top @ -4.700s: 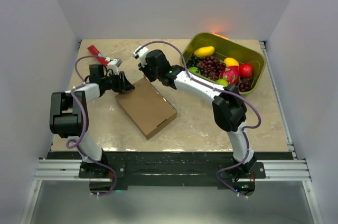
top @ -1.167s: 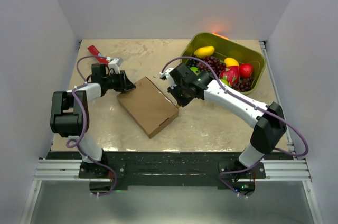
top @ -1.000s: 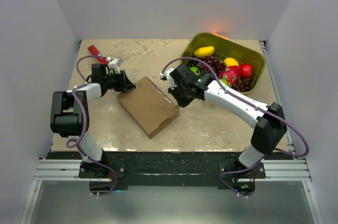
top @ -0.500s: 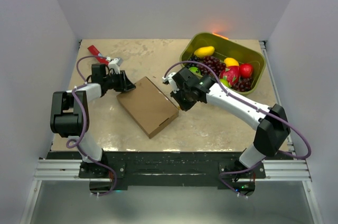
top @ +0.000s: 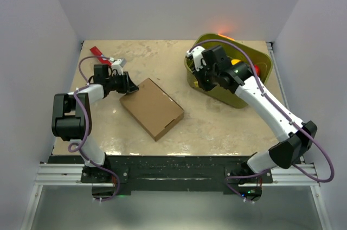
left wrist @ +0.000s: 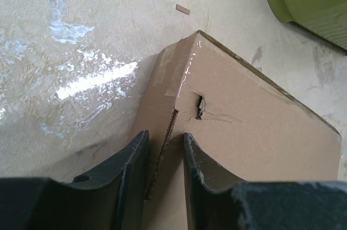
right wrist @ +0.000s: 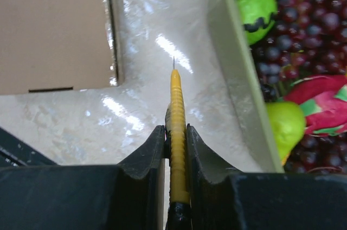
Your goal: Unpack the express box
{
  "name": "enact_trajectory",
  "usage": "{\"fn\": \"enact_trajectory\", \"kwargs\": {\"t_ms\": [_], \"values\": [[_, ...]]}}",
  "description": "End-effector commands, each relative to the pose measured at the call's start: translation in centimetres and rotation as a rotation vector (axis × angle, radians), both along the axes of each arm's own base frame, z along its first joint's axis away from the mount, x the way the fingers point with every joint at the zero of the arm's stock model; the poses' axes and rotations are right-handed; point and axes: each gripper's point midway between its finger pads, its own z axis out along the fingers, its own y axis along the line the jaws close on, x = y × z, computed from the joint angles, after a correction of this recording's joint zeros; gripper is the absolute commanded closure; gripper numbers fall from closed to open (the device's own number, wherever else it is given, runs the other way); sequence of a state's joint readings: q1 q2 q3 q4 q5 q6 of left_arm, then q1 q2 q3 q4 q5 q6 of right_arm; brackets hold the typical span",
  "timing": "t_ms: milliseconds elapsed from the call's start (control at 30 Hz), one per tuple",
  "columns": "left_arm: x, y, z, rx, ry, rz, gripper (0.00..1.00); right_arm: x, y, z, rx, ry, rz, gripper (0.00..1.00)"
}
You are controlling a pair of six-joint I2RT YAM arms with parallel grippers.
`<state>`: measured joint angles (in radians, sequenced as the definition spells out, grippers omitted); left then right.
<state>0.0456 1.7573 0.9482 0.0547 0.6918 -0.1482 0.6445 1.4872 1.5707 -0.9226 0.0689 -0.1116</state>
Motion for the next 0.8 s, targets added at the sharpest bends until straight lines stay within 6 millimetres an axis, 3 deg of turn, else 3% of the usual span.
{"fn": "enact_trajectory", "kwargs": {"t_ms": [0,67,133,200,267,300,367,500,567,767], "values": [[1.3,1.6,3.6,0.079,-0.105,-0.01,0.68,2.7,0.3,2.3,0.074,-0.091,0.028,1.0],[2.0,0.7,8.1,0.06,-0.287,-0.091,0.52,3.5,1.4,3.4,0.107,-0.144,0.101,1.0],[1.5,-0.8,14.3,0.049,-0.508,-0.194,0.37,3.8,2.6,4.3,0.133,-0.178,0.188,1.0],[0.4,-2.0,19.1,0.058,-0.673,-0.266,0.31,4.0,3.7,5.4,0.16,-0.217,0.257,1.0],[-1.0,-4.1,21.8,0.058,-0.782,-0.367,0.27,3.5,5.1,6.2,0.178,-0.239,0.392,1.0],[-2.1,-6.3,23.5,0.05,-0.834,-0.431,0.25,3.3,5.4,6.4,0.182,-0.248,0.427,1.0],[-3.2,-8.2,24.8,0.046,-0.861,-0.499,0.24,2.7,6.5,7.0,0.187,-0.267,0.547,1.0],[-5.3,-12.6,25.0,-0.027,-0.834,-0.618,0.23,1.2,7.9,8.0,0.206,-0.279,0.737,1.0],[-5.4,-13.7,25.5,-0.028,-0.847,-0.636,0.22,0.6,8.2,8.3,0.199,-0.3,0.817,1.0],[-6.1,-16.4,25.3,-0.042,-0.851,-0.709,0.22,0.2,8.2,9.2,0.204,-0.334,0.847,1.0]]}}
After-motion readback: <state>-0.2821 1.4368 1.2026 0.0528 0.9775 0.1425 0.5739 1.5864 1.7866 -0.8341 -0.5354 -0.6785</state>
